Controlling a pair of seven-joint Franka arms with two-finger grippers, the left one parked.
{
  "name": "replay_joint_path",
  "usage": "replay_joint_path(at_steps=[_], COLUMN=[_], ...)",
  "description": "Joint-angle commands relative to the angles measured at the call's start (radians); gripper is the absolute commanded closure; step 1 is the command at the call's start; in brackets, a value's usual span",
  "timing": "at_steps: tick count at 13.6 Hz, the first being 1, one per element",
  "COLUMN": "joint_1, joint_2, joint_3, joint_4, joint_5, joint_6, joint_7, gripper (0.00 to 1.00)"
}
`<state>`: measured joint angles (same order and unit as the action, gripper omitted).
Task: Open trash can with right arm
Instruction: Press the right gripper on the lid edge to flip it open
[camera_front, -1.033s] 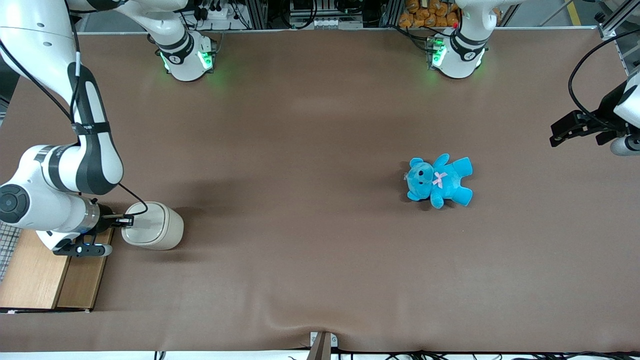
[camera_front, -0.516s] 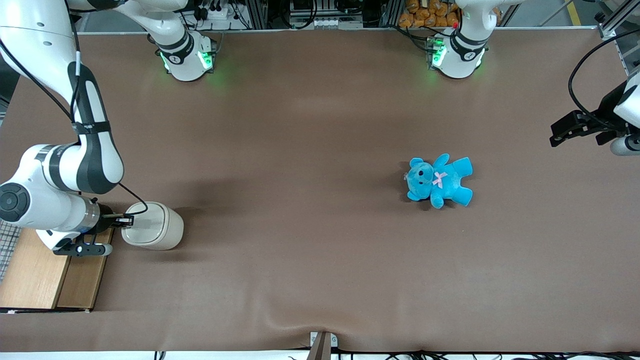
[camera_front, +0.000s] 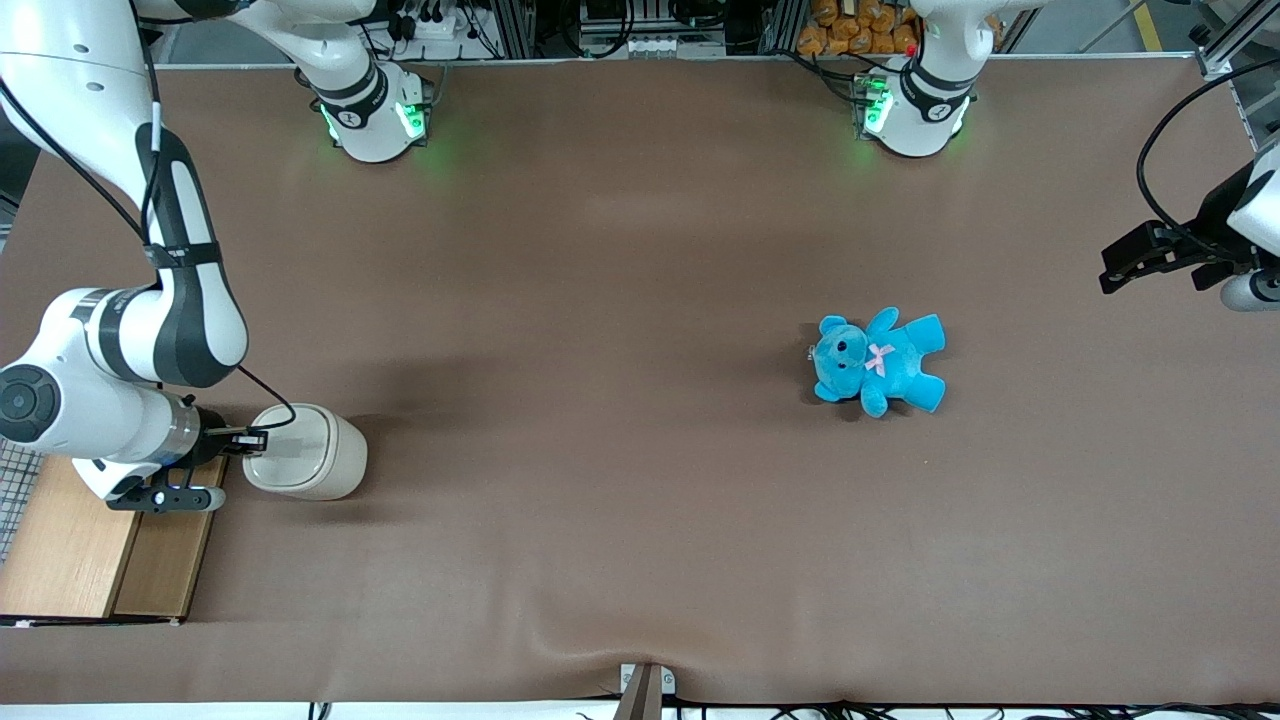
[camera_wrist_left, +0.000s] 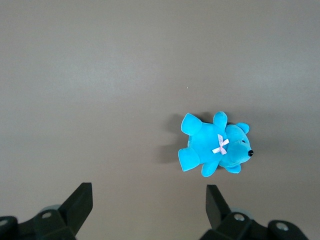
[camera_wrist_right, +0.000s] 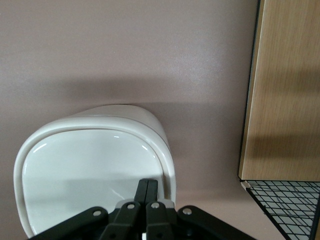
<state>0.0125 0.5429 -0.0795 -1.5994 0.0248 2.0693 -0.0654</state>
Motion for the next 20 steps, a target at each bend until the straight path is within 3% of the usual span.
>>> replay_joint_path(at_steps=[1, 12, 16, 20], joint_1=[0.001, 0.010, 0.012, 0.020], joint_2=[0.025, 0.028, 0.026, 0.020], joint_3=[0.003, 0.003, 0.006, 0.007], joint_4=[-0.083, -0.076, 0.080, 0.133], joint_5=[0.007, 0.007, 0.033, 0.047], joint_6=[0.117, 0.104, -0.113, -0.199], joint_7=[-0.011, 0.002, 0.004, 0.042], gripper=[1.00, 1.00, 1.00, 1.00])
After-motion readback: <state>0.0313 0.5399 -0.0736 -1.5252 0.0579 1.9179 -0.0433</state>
